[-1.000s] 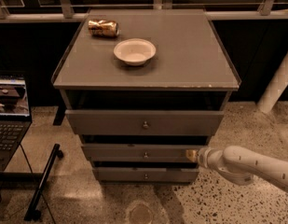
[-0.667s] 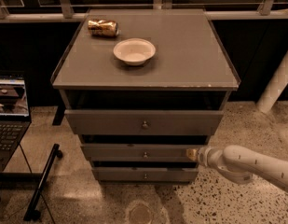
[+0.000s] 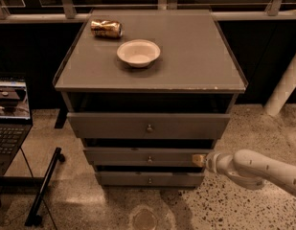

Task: Close middle drawer

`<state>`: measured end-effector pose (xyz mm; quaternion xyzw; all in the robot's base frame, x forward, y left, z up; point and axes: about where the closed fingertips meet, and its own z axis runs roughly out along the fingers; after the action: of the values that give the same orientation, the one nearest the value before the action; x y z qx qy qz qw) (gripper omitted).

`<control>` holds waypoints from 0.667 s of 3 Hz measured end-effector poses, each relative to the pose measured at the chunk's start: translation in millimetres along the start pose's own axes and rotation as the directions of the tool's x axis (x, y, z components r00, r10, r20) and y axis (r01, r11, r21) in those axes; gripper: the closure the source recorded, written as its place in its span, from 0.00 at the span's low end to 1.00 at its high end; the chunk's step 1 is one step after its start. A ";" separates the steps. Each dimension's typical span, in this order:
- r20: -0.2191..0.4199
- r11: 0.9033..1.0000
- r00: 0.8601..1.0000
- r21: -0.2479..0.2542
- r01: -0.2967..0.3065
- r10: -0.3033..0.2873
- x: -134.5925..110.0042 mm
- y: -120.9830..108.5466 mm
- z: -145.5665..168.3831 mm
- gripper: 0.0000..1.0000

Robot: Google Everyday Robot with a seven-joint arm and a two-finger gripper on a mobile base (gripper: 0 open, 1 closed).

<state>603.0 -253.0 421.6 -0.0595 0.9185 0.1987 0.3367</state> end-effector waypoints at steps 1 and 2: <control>-0.028 0.995 1.000 -0.095 0.000 -0.002 25.7 1.5 -23.5 1.00; -0.040 0.991 0.999 -0.133 -0.008 0.002 30.7 10.2 -26.3 0.81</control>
Offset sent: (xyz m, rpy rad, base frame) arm -0.0259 -0.0037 -0.0001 0.0511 0.0186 0.0629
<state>561.4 -253.6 423.5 -0.0834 0.9099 0.2590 0.3132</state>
